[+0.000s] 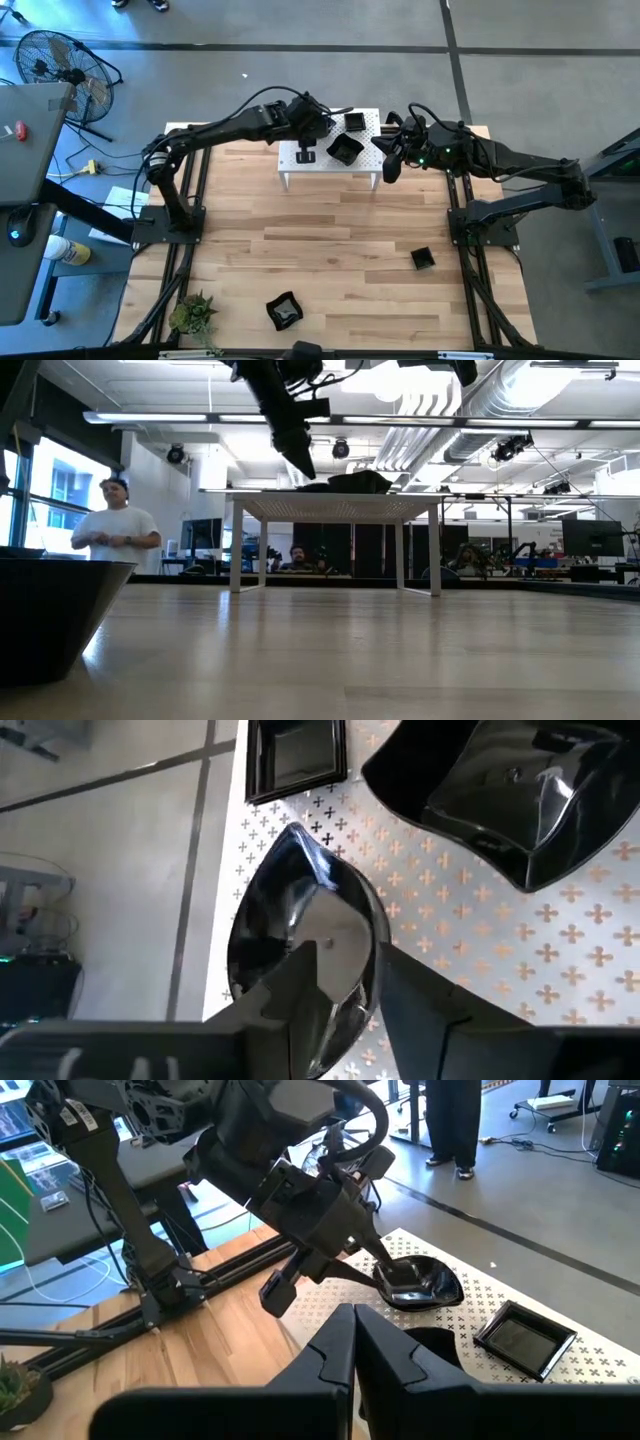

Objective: Pick & Place Mini shaped plates
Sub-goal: Stack the leaf-shaped plate on top of the stacked leaf-shaped plate on the shelf, then stack the square plate on top of the stacked square plate on the shelf

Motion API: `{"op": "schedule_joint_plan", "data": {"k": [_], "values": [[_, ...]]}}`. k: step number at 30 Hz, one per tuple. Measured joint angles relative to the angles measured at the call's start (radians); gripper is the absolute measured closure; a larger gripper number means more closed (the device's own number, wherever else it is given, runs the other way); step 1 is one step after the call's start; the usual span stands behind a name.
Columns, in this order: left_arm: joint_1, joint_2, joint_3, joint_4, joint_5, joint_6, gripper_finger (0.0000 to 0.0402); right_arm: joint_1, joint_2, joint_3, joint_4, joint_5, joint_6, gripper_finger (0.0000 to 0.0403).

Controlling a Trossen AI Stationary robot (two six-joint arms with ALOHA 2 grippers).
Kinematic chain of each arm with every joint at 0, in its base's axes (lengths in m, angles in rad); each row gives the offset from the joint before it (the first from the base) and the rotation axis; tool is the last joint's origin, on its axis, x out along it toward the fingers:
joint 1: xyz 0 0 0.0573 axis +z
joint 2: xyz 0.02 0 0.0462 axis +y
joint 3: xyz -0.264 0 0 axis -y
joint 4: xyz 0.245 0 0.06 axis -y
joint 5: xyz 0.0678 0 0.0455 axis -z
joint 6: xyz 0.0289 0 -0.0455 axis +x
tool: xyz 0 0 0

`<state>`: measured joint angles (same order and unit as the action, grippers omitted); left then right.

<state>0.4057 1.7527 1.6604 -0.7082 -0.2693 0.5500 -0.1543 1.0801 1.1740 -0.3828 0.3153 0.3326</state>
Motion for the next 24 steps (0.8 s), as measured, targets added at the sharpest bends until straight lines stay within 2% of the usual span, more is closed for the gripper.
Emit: {"op": "schedule_joint_plan", "data": {"k": [4,11,15,17,20,24], "values": [[0.007,0.000,0.000,-0.014,0.040,-0.033,0.0317,0.000,0.000,0.000,0.000,0.000,0.001,0.0402],[0.028,0.000,0.000,-0.067,0.108,-0.044,0.0393,0.000,0.000,0.000,0.000,0.016,0.000,0.0402],[0.033,0.000,0.000,-0.046,0.135,-0.094,0.0395,0.000,0.000,0.000,0.000,0.015,0.000,0.0402],[0.035,-0.010,0.000,-0.048,0.183,-0.166,0.0399,0.000,0.000,0.000,0.000,0.008,0.000,0.0402],[0.063,-0.083,-0.009,-0.055,0.342,-0.286,0.0400,0.006,-0.002,0.000,-0.008,0.009,0.000,0.0402],[0.076,-0.227,-0.109,0.064,0.391,-0.381,0.0401,0.022,-0.003,0.000,-0.071,0.008,-0.001,0.0402]]}}
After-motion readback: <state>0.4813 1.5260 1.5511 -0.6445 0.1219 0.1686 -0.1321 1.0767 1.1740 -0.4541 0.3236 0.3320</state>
